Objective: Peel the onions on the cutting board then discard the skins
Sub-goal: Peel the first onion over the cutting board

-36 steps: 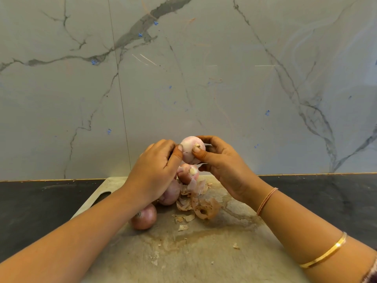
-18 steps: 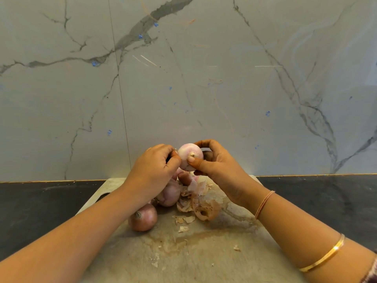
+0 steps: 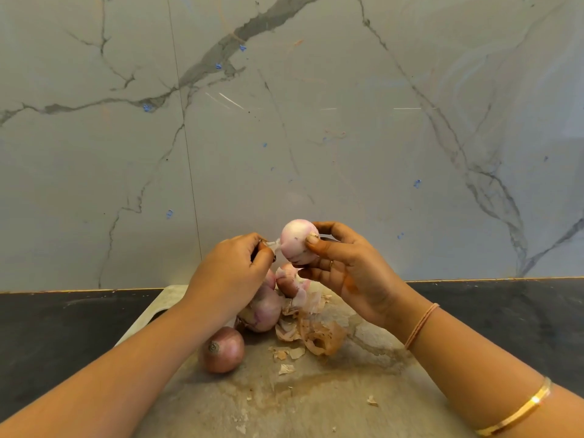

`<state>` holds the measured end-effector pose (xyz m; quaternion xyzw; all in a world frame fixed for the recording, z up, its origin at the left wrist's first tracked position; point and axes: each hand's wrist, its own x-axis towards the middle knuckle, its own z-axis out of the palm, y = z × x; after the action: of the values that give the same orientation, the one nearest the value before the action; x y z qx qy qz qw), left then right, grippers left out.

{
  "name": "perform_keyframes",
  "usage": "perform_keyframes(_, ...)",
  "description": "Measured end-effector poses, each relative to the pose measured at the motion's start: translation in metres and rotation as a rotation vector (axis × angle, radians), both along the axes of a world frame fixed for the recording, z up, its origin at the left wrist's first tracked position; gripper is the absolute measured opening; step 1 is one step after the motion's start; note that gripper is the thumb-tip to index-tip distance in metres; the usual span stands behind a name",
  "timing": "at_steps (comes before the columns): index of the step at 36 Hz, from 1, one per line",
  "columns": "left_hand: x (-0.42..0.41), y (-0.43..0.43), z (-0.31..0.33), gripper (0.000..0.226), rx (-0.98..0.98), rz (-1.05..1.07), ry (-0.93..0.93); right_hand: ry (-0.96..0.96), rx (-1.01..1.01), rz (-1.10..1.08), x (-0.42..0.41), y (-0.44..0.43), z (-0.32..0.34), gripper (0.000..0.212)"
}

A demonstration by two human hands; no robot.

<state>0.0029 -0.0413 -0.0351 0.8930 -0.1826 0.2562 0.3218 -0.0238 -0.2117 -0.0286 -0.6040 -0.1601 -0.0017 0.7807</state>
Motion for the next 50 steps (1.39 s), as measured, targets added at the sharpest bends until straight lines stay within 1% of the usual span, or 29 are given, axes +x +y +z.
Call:
perform_keyframes(4, 0.0, 0.001, 0.001, 0.027, 0.002, 0.013, 0.0, 0.01, 0.017, 0.015, 0.0, -0.001, 0.0, 0.048)
perform_keyframes(10, 0.005, 0.008, 0.0, 0.025, 0.046, 0.087, 0.008, 0.028, 0.117, 0.021, -0.001, -0.007, 0.005, 0.037)
perform_keyframes(14, 0.003, 0.008, 0.002, 0.02, 0.035, 0.013, 0.0, 0.019, 0.095, -0.024, 0.0, -0.008, 0.004, 0.03)
perform_keyframes(16, 0.002, 0.006, 0.002, 0.024, 0.06, -0.044, -0.013, 0.025, 0.066, -0.039, 0.001, -0.008, 0.003, 0.027)
perform_keyframes(20, 0.0, 0.004, 0.0, 0.035, 0.121, -0.068, -0.107, 0.055, 0.026, -0.058, 0.002, -0.004, 0.001, 0.025)
perform_keyframes(24, -0.006, 0.001, 0.002, 0.024, 0.058, -0.127, -0.116, 0.065, 0.013, -0.061, 0.002, -0.003, 0.0, 0.023)
perform_keyframes(25, -0.007, 0.0, 0.003, 0.025, 0.043, -0.144, -0.1, 0.053, -0.006, -0.066, 0.002, -0.003, 0.0, 0.024)
perform_keyframes(28, -0.01, -0.003, 0.004, 0.039, 0.025, -0.171, -0.044, 0.005, -0.097, -0.092, 0.002, -0.001, 0.0, 0.029)
perform_keyframes(31, -0.01, -0.001, 0.005, 0.043, -0.051, -0.214, 0.01, -0.007, -0.133, -0.079, 0.001, 0.001, -0.001, 0.033)
perform_keyframes(35, -0.008, 0.0, 0.003, 0.025, -0.204, -0.304, 0.099, -0.006, -0.123, -0.06, -0.002, 0.001, 0.001, 0.038)
perform_keyframes(39, -0.006, 0.002, 0.002, 0.007, -0.251, -0.336, 0.101, -0.066, -0.204, -0.066, -0.004, 0.002, 0.001, 0.05)
perform_keyframes(40, -0.005, 0.003, 0.002, 0.006, -0.267, -0.342, 0.103, -0.086, -0.227, -0.076, -0.004, 0.003, 0.001, 0.051)
perform_keyframes(41, -0.005, 0.004, 0.002, 0.01, -0.284, -0.349, 0.104, -0.11, -0.253, -0.088, -0.005, 0.003, 0.001, 0.05)
perform_keyframes(43, -0.004, 0.005, 0.002, 0.016, -0.319, -0.359, 0.108, -0.164, -0.303, -0.111, -0.005, 0.004, 0.001, 0.041)
perform_keyframes(45, -0.004, 0.006, 0.003, 0.011, -0.333, -0.369, 0.109, -0.217, -0.362, -0.143, -0.005, 0.004, 0.0, 0.035)
perform_keyframes(47, -0.005, 0.006, 0.003, 0.009, -0.335, -0.361, 0.107, -0.259, -0.415, -0.168, -0.004, 0.004, -0.002, 0.035)
perform_keyframes(50, -0.005, 0.007, 0.004, 0.013, -0.328, -0.346, 0.087, -0.289, -0.46, -0.183, -0.004, 0.004, -0.003, 0.036)
